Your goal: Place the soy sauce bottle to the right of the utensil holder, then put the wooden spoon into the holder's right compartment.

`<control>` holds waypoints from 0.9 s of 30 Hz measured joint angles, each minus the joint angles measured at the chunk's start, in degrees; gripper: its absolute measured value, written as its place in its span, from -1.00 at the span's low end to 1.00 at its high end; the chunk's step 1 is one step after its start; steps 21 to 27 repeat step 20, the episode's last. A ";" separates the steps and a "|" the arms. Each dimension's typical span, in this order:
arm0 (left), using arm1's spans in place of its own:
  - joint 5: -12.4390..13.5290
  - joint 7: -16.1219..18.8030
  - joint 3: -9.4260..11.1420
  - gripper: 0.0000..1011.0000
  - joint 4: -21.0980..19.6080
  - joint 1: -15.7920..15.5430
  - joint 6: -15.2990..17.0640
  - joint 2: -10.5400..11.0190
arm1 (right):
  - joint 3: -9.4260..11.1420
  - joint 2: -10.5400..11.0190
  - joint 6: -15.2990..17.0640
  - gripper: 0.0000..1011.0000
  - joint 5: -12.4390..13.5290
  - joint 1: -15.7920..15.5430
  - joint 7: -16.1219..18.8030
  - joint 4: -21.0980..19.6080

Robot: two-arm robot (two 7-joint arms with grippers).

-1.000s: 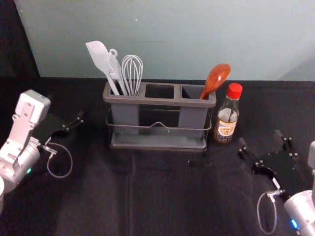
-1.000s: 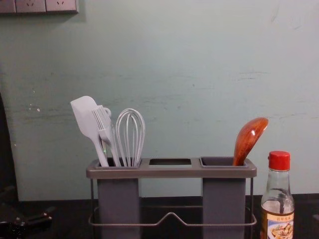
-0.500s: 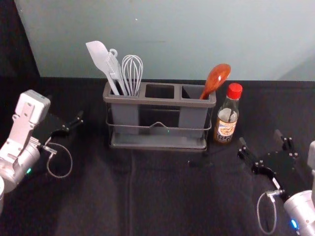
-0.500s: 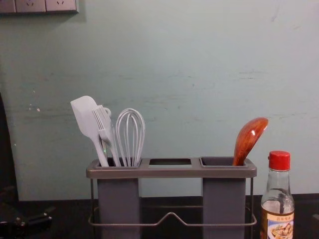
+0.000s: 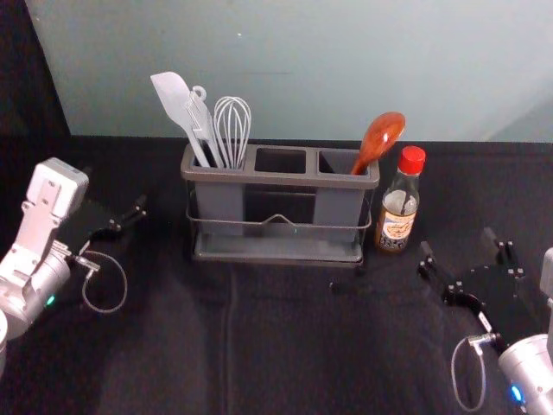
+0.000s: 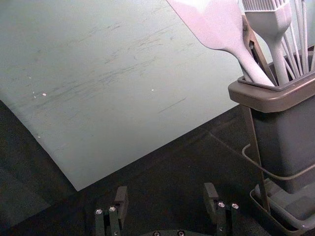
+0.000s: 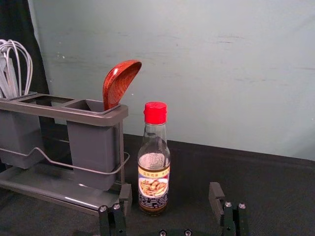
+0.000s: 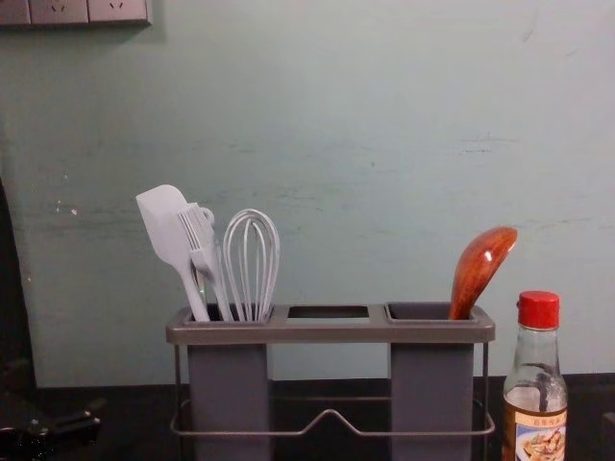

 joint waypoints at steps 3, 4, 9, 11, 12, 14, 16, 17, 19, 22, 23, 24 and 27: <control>0.00 0.00 0.00 0.99 0.00 0.00 0.00 0.00 | 0.00 0.00 0.00 0.98 0.00 0.00 0.00 0.00; 0.00 0.00 0.00 0.99 0.00 0.00 0.00 0.00 | 0.00 0.00 0.00 0.98 0.00 0.00 0.00 0.00; 0.01 0.00 0.00 0.99 0.00 0.01 0.00 0.00 | 0.00 0.00 0.00 0.98 0.01 0.00 0.00 0.00; 0.00 0.00 0.00 0.99 0.00 0.00 0.00 0.00 | 0.00 0.00 0.00 0.98 0.01 0.00 0.00 0.00; 0.00 0.00 0.00 0.99 0.00 0.00 0.00 0.00 | 0.00 0.00 0.00 0.98 0.01 0.00 0.00 0.00; 0.00 0.00 0.00 0.99 0.00 0.00 0.00 0.00 | 0.00 0.00 0.00 0.98 0.01 0.00 0.00 0.00; 0.00 0.00 0.00 0.99 0.00 0.00 0.00 0.00 | 0.00 0.00 0.00 0.98 0.01 0.00 0.00 0.00; 0.00 0.00 0.00 0.99 0.00 0.00 0.00 0.00 | 0.00 0.00 0.00 0.98 0.01 0.00 0.00 0.00; 0.00 0.00 0.00 0.99 0.00 0.00 0.00 0.00 | 0.00 0.00 0.00 0.98 0.01 0.00 0.00 0.00; 0.00 0.00 0.00 0.99 0.00 0.00 0.00 0.00 | 0.00 0.00 0.00 0.98 0.01 0.00 0.00 0.00; 0.00 0.00 0.00 0.99 0.00 0.00 0.00 0.00 | 0.00 0.00 0.00 0.98 0.01 0.00 0.00 0.00; 0.00 0.00 0.00 0.99 0.00 0.00 0.00 0.00 | 0.00 0.00 0.00 0.98 0.01 0.00 0.00 0.00; 0.00 0.00 0.00 0.99 0.00 0.00 0.00 0.00 | 0.00 0.00 0.00 0.98 0.01 0.00 0.00 0.00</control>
